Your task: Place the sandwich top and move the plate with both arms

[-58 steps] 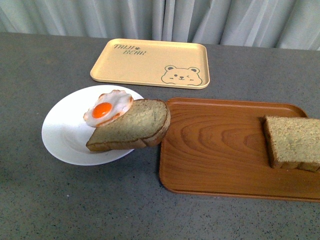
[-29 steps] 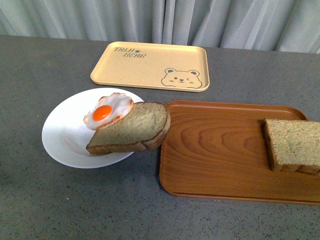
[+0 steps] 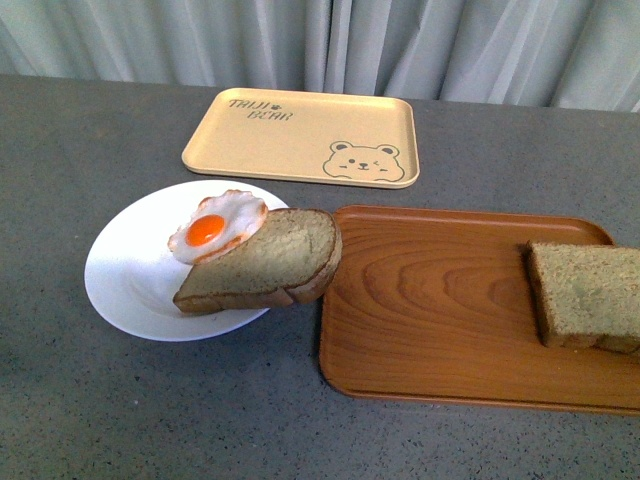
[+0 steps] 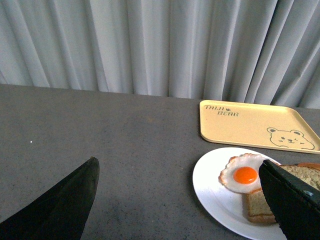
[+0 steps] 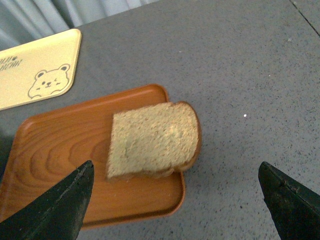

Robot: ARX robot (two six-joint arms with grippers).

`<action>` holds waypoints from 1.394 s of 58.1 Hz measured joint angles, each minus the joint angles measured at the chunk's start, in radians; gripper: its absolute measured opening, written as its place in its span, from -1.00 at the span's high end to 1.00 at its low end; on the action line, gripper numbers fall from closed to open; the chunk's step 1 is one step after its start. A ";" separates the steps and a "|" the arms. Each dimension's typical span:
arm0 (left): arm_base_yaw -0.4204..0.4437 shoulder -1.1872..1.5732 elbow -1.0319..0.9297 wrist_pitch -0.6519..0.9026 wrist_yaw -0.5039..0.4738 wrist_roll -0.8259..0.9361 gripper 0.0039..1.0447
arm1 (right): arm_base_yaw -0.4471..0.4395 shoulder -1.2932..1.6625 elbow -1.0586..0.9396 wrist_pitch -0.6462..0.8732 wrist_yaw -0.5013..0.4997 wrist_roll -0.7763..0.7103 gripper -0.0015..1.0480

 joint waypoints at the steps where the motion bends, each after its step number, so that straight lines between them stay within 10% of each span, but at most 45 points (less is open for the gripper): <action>1: 0.000 0.000 0.000 0.000 0.000 0.000 -0.83 | -0.018 0.060 0.014 0.034 -0.012 0.000 -0.82; 21: 0.000 0.000 0.000 0.000 0.000 0.000 -0.83 | -0.045 0.852 0.207 0.315 -0.089 0.159 -0.82; 49: 0.000 0.000 0.000 0.000 0.000 0.000 -0.83 | 0.059 1.013 0.261 0.388 -0.047 0.321 -0.81; 81: 0.000 0.000 0.000 0.000 0.000 0.000 -0.83 | 0.061 0.926 0.264 0.361 -0.058 0.383 0.96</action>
